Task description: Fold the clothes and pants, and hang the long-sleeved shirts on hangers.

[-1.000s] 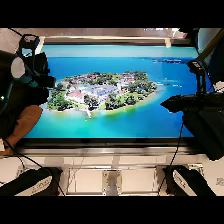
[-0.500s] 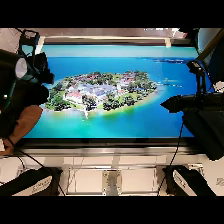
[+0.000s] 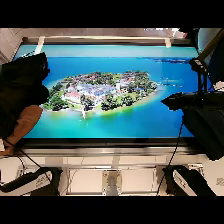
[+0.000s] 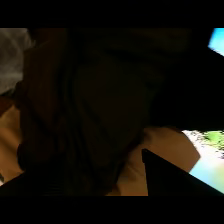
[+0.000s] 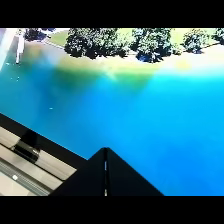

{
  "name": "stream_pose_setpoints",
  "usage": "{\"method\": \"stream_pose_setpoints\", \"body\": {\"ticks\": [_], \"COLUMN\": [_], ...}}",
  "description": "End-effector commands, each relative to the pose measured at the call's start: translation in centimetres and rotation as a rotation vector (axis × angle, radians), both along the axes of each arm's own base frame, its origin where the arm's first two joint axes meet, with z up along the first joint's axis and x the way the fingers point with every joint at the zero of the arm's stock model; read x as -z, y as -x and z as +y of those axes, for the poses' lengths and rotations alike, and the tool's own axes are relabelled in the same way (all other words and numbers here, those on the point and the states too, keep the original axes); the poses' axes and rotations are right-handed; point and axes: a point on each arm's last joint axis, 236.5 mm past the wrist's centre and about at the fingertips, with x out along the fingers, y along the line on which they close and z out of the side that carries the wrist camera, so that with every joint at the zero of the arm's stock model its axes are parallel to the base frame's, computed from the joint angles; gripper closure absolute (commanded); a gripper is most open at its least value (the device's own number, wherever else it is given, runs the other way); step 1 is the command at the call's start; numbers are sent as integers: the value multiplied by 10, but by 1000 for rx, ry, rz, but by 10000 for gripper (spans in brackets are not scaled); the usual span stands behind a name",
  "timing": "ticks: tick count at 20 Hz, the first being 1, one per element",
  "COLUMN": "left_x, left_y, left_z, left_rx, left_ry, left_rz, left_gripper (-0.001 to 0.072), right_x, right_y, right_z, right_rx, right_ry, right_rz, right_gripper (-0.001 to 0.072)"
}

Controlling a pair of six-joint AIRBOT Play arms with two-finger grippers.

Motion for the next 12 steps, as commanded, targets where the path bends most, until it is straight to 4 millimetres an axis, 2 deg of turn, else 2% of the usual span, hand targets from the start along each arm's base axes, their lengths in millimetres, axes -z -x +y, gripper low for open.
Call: {"method": "stream_pose_setpoints", "body": {"ticks": [1, 3, 5, 7, 9, 10, 12], "left_x": [38, 75, 108, 137, 157, 163, 161], "left_y": [67, 102, 132, 161, 165, 161, 142], "left_z": [68, 88, 105, 115, 117, 117, 123], "left_rx": [-317, -418, -459, -532, -561, -557, -494], "left_ry": [225, 361, 412, 447, 495, 513, 505], "left_rz": [-35, -27, 1, 19, -31, -67, -134], "left_gripper": [183, 183, 183, 183, 165, 86, 58], "right_x": [-1, -1, -2, -2, -5, -7, -8], "right_y": [-5, -5, -5, -7, -12, -15, -17], "right_z": [-2, -2, -2, -3, -4, -5, -5], "right_rx": [12, 12, 14, 17, 31, 39, 45], "right_ry": [5, 5, 6, 6, 4, 3, 2], "right_rz": [-18, -18, -21, -27, -50, -64, -71], "right_gripper": [681, 680, 681, 681, 681, 681, 681]}}
